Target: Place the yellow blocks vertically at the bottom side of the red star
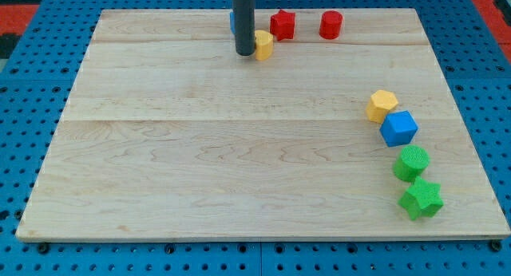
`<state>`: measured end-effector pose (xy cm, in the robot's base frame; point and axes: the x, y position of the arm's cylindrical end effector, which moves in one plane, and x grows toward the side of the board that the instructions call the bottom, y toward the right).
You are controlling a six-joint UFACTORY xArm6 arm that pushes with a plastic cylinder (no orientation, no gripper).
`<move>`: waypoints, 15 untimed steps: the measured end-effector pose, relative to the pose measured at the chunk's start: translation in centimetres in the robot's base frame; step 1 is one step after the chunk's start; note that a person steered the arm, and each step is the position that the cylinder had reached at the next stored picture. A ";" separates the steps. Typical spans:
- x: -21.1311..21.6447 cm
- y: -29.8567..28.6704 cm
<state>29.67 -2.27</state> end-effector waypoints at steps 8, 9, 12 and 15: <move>4.7 12.2; 4.9 23.2; 10.7 14.4; 8.1 14.2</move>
<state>37.74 11.94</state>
